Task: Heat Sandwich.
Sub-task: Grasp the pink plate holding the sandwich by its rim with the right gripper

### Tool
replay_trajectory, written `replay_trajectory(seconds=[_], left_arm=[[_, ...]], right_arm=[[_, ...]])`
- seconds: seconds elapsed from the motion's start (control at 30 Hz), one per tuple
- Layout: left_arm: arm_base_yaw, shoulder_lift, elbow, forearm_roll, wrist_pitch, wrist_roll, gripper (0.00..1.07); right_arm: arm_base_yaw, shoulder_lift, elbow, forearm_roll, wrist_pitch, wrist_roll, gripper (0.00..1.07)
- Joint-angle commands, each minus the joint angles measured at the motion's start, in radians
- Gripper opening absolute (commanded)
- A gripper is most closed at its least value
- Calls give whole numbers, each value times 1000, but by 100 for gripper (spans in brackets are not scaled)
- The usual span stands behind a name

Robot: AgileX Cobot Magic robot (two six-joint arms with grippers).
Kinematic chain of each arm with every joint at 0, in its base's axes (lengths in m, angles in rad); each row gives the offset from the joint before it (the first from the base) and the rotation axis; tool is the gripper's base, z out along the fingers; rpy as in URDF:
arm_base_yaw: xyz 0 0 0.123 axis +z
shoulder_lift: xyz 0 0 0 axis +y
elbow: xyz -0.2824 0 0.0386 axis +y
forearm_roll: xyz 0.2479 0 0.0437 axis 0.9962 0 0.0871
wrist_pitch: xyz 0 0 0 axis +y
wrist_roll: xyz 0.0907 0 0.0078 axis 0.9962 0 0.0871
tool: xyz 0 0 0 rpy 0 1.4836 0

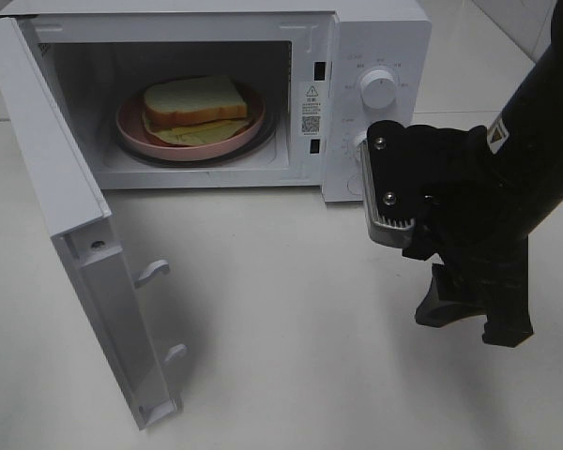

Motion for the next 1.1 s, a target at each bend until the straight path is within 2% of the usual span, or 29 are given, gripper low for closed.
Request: replay_trajectory(seconds=[0.03, 0.07, 0.1, 0.17, 0.37, 0.53, 0.8, 1.1], left_arm=[[-5, -20, 3, -6, -7, 1, 101], [-5, -20, 3, -6, -7, 1, 101], [-5, -20, 3, -6, -7, 1, 101], [-5, -20, 3, -6, -7, 1, 101], [-5, -20, 3, -6, -7, 1, 101], [-5, -20, 3, -6, -7, 1, 101], [-5, -20, 3, -6, -7, 1, 101], [-5, -20, 3, -6, -7, 1, 101]], right_arm=[[-2, -7, -7, -14, -17, -27, 83], [-2, -7, -7, -14, -17, -27, 83], [-2, -7, -7, -14, -28, -27, 90], [-2, -6, -7, -15, -32, -28, 93], [-1, -6, -7, -47, -46, -38, 92], [1, 9, -16, -127, -83, -41, 91], [34, 86, -116, -229, -105, -41, 89], [60, 209, -249, -243, -157, -54, 88]])
